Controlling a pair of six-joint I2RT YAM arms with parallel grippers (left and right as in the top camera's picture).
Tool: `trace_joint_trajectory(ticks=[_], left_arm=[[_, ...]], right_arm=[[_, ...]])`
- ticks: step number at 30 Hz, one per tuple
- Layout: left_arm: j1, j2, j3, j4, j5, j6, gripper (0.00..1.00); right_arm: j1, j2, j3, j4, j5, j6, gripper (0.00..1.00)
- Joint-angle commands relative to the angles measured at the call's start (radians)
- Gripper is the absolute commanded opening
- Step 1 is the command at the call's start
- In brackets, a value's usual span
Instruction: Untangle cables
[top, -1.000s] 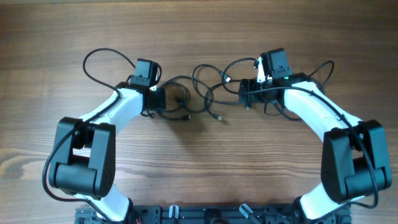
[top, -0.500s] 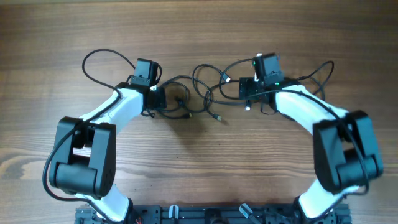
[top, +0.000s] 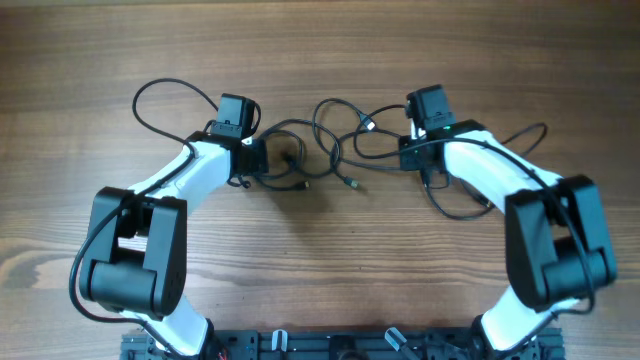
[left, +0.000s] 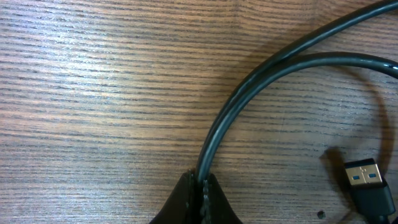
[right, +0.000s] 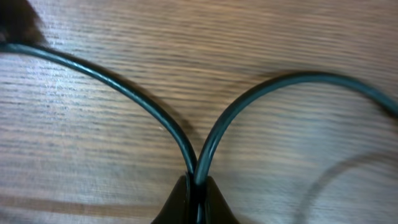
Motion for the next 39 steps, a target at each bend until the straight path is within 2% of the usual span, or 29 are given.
trace_joint_trajectory(ticks=[1, 6, 8, 11, 18, 21, 24, 27, 28, 29, 30, 32, 34, 35, 37, 39], left_arm=[[-0.001, 0.09, -0.06, -0.051, -0.099, -0.053, 0.04], [0.0, 0.002, -0.026, -0.171, -0.519, -0.314, 0.04], [0.013, -0.074, -0.005, -0.185, -0.536, -0.339, 0.04], [0.079, -0.237, 0.062, -0.212, -0.462, -0.374, 0.04], [0.345, -0.572, 0.139, -0.205, -0.121, -0.414, 0.04], [0.415, -0.653, 0.139, -0.229, 0.012, -0.413, 0.04], [0.418, -0.664, 0.139, -0.266, 0.026, -0.394, 0.04], [0.447, -0.663, 0.138, -0.283, -0.139, -0.397, 0.04], [0.47, -0.663, 0.138, -0.291, -0.244, -0.416, 0.04], [0.51, -0.663, 0.138, -0.312, -0.379, -0.488, 0.04], [0.544, -0.663, 0.137, -0.328, -0.44, -0.549, 0.04], [0.607, -0.663, 0.137, -0.358, -0.466, -0.654, 0.04], [0.702, -0.663, 0.137, -0.412, -0.378, -0.81, 0.04], [0.738, -0.663, 0.137, -0.417, -0.307, -0.824, 0.04], [0.789, -0.663, 0.137, -0.389, -0.115, -0.763, 0.04], [0.795, -0.661, 0.137, -0.357, -0.005, -0.694, 0.04]], right_arm=[[-0.071, -0.113, 0.001, -0.051, -0.003, 0.053, 0.04], [-0.226, -0.135, -0.009, -0.113, -0.054, 0.091, 0.04], [-0.266, -0.135, -0.01, -0.119, -0.08, 0.09, 0.04], [-0.298, -0.135, -0.01, -0.12, -0.094, 0.084, 0.04], [-0.304, -0.134, -0.011, -0.122, -0.095, 0.08, 0.04], [-0.304, -0.134, -0.011, -0.117, -0.217, 0.077, 0.04], [-0.304, -0.134, -0.011, -0.101, -0.392, -0.007, 0.04], [-0.304, -0.134, -0.011, -0.096, -0.447, -0.103, 0.04], [-0.304, -0.133, -0.012, -0.096, -0.418, -0.099, 0.04], [-0.304, -0.132, -0.021, -0.091, -0.358, -0.066, 0.04], [-0.304, -0.132, -0.029, -0.085, -0.295, -0.024, 0.04], [-0.304, -0.132, -0.046, -0.076, -0.19, 0.044, 0.04], [-0.304, -0.131, -0.065, -0.07, -0.053, 0.131, 0.04], [-0.304, -0.131, -0.071, -0.069, -0.01, 0.154, 0.04], [-0.304, -0.131, -0.084, -0.069, 0.09, 0.193, 0.04], [-0.304, -0.13, -0.089, -0.06, 0.106, 0.193, 0.04]])
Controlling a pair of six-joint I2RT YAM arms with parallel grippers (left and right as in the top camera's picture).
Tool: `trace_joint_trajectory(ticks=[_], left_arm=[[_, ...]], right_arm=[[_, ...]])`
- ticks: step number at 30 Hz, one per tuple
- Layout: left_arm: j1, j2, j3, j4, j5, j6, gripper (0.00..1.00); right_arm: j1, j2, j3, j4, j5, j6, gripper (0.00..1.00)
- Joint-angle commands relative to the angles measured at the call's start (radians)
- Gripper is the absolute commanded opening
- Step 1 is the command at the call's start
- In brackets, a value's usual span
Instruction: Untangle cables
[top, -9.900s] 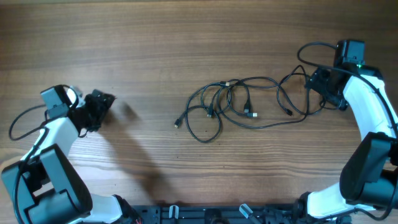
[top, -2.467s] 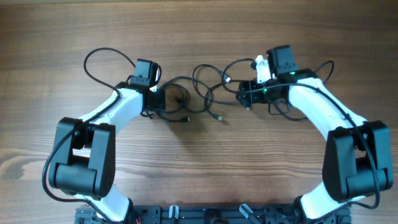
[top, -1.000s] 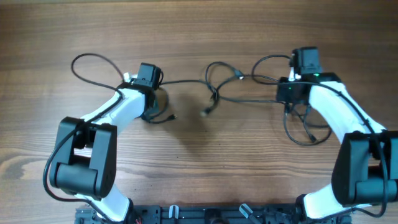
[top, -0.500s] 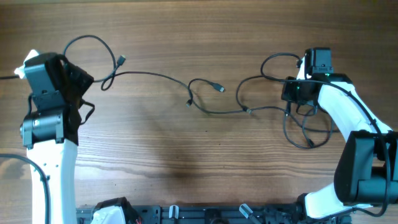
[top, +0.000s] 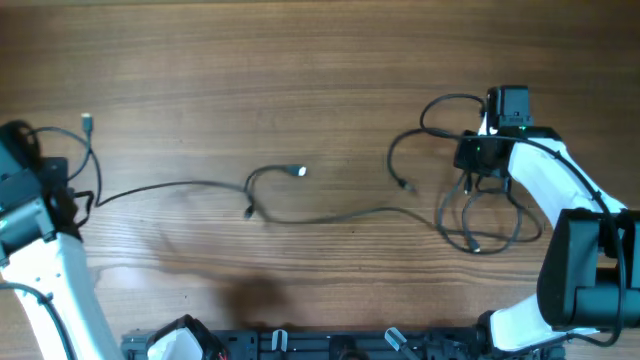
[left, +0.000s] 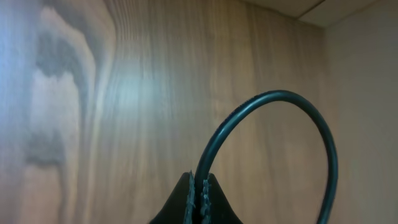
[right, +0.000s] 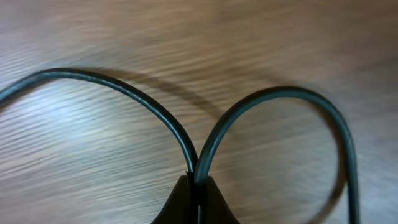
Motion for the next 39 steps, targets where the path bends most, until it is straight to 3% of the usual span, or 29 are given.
trace_joint_trajectory(ticks=[1, 3, 5, 6, 7, 8, 11, 12, 19, 26, 31, 34, 39], left_arm=[[0.019, -0.001, 0.004, 0.05, 0.284, 0.058, 0.04], [0.003, 0.011, 0.004, 0.052, 0.375, 0.114, 0.04], [-0.029, 0.03, 0.004, 0.051, 0.448, 0.179, 0.04], [-0.052, 0.042, 0.004, 0.05, 0.478, 0.211, 0.04], [-0.077, 0.056, 0.004, 0.048, 0.498, 0.239, 0.04], [-0.102, 0.071, 0.004, 0.046, 0.507, 0.264, 0.04], [-0.184, 0.119, 0.004, 0.039, 0.51, 0.324, 0.04], [-0.208, 0.134, 0.004, 0.037, 0.51, 0.344, 0.04], [-0.266, 0.197, 0.004, 0.032, 0.51, 0.37, 0.04], [-0.266, 0.198, 0.004, 0.005, 0.5, 0.375, 0.04], [-0.267, 0.198, 0.003, -0.018, 0.495, 0.456, 0.04], [-0.267, 0.2, 0.002, -0.028, 0.494, 0.456, 0.04], [-0.267, 0.201, 0.001, -0.035, 0.487, 0.456, 0.04]], right_arm=[[-0.006, -0.006, -0.014, 0.023, 0.094, 0.048, 0.04], [-0.006, -0.006, -0.014, 0.056, -0.131, -0.018, 0.04], [-0.006, -0.005, -0.014, 0.107, -0.49, -0.151, 0.08], [-0.004, -0.005, -0.014, 0.13, -0.659, -0.203, 0.15], [0.002, -0.005, -0.014, 0.144, -0.769, -0.237, 0.31], [0.012, -0.005, -0.014, 0.156, -0.816, -0.245, 0.37], [0.06, -0.005, -0.014, 0.163, -0.817, -0.291, 0.69], [0.084, -0.005, -0.013, 0.166, -0.81, -0.293, 0.73], [0.322, -0.006, 0.092, 0.088, -0.761, -0.266, 0.74], [0.719, -0.003, 0.092, 0.293, -0.336, -0.005, 0.72], [0.929, 0.02, 0.091, 0.438, -0.036, 0.065, 0.68], [1.005, 0.095, 0.091, 0.534, 0.082, 0.081, 0.66], [1.05, 0.276, 0.092, 0.709, 0.081, 0.078, 0.64]])
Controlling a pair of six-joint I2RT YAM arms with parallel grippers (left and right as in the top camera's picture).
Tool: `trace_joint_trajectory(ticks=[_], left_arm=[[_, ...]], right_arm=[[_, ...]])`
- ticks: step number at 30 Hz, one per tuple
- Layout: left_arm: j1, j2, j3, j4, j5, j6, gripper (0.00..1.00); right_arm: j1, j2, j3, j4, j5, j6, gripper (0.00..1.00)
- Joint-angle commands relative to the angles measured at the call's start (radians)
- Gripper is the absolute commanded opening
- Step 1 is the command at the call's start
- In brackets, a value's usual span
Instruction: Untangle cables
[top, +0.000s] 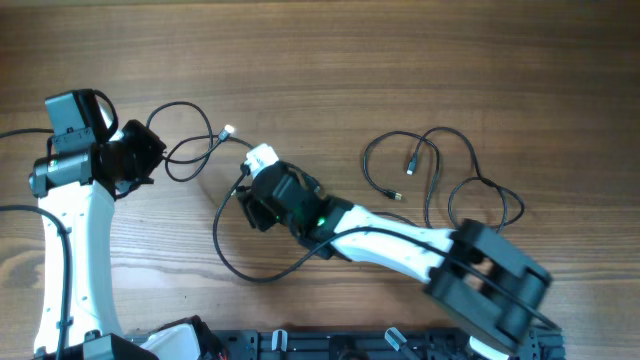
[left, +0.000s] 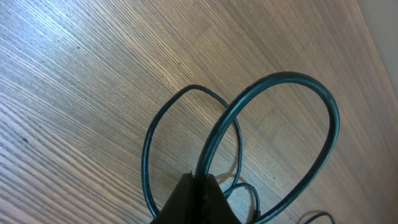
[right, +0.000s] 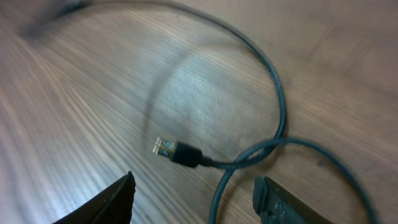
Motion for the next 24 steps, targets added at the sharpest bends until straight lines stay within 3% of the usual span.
trace_joint_trajectory(ticks=[1, 4, 6, 9, 10, 13, 19, 24], left_arm=[[-0.004, 0.007, 0.001, -0.004, -0.003, 0.022, 0.04], [-0.004, 0.007, 0.001, -0.004, -0.002, 0.022, 0.04], [-0.004, 0.007, 0.001, -0.005, -0.002, 0.022, 0.04], [-0.004, 0.007, 0.001, -0.007, -0.003, 0.022, 0.04], [-0.003, 0.007, 0.001, -0.007, -0.005, 0.022, 0.04], [-0.003, 0.007, 0.001, -0.008, -0.029, 0.022, 0.04], [-0.004, 0.007, 0.001, -0.007, -0.029, 0.021, 0.04], [-0.003, 0.007, 0.001, -0.007, -0.029, 0.021, 0.04]], right_arm=[[0.013, 0.129, 0.008, 0.08, 0.057, 0.011, 0.65], [0.013, 0.207, 0.008, 0.128, 0.058, 0.01, 0.65], [0.012, 0.231, 0.008, 0.13, 0.058, 0.011, 0.55], [0.013, 0.231, 0.008, 0.13, 0.058, 0.011, 0.22], [0.012, 0.226, 0.008, 0.126, 0.057, 0.011, 0.06], [0.0, 0.109, 0.008, 0.076, 0.022, 0.025, 0.04], [-0.188, -0.335, 0.008, 0.011, -0.505, 0.1, 0.04], [-0.415, -0.454, 0.008, -0.019, -0.888, 0.176, 0.04]])
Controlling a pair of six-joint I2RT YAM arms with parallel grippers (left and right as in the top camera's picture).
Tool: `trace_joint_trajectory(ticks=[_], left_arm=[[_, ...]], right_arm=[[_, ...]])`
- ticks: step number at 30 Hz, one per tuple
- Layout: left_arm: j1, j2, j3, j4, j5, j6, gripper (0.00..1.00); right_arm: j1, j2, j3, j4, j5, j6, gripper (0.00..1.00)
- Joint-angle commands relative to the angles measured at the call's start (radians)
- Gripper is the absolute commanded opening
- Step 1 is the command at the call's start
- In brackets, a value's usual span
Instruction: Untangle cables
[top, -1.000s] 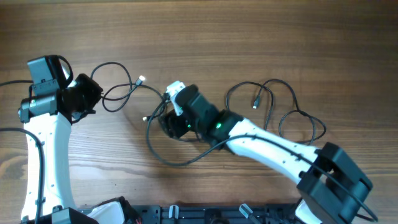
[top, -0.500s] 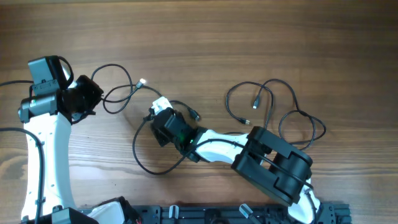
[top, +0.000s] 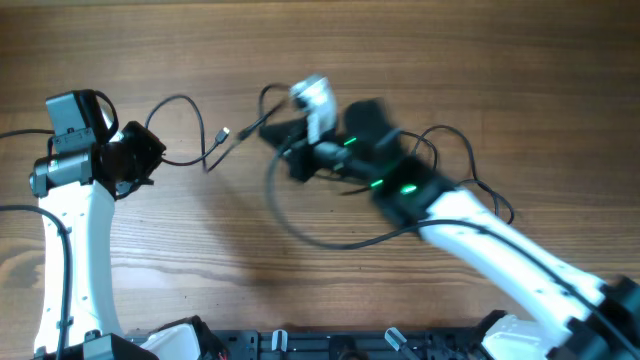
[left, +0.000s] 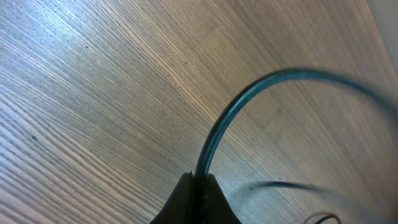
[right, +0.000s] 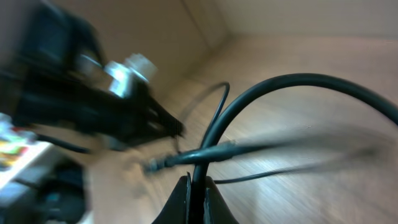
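Note:
Two thin black cables lie on the wooden table. One cable (top: 187, 100) runs from my left gripper (top: 148, 160), arcs to a small plug (top: 222, 133), and sweeps in a wide loop (top: 300, 235) across the middle. The left gripper (left: 200, 179) is shut on this cable (left: 249, 96). My right gripper (top: 285, 150), blurred by motion, sits at mid-table and is shut (right: 198, 182) on a black cable (right: 261, 87). The second cable (top: 500, 210) lies in loose loops at the right, partly hidden under the right arm.
The left arm (right: 93, 106) shows blurred in the right wrist view, close to the right gripper. The right arm (top: 480, 235) stretches diagonally from the lower right over the table's middle. Bare wood (top: 450, 60) runs along the far side.
My right gripper was open low over the cable near its plug; now it is shut on a cable, farther back and to the right. The cable's loops have shifted. The left arm has not moved.
Both grippers were shut on cables in a tangle at the table's middle. Then the arms stood far apart, one cable stretched from the left, the other bunched at the right. Then the right gripper was open over the left cable, and now it grips a cable there.

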Motion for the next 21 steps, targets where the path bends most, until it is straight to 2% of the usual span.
trace_joint_trajectory(ticks=[1, 4, 7, 12, 21], left_arm=[[-0.004, 0.006, 0.001, 0.002, -0.007, 0.019, 0.04], [-0.003, 0.006, 0.001, 0.002, -0.007, 0.019, 0.04], [-0.003, 0.006, 0.001, 0.002, -0.028, 0.019, 0.04], [-0.003, 0.006, 0.001, 0.002, -0.049, 0.015, 0.04], [-0.004, 0.006, 0.001, 0.002, -0.059, 0.014, 0.04]], right_arm=[[-0.147, -0.025, 0.002, -0.053, -0.372, 0.073, 0.04], [-0.269, -0.007, -0.001, -0.22, -0.389, 0.072, 0.04], [-0.336, 0.026, -0.008, -0.302, -0.479, 0.055, 0.04], [-0.536, 0.037, -0.008, -0.309, -0.613, 0.064, 0.04], [-0.842, 0.038, -0.055, -0.324, -0.612, 0.061, 0.04]])
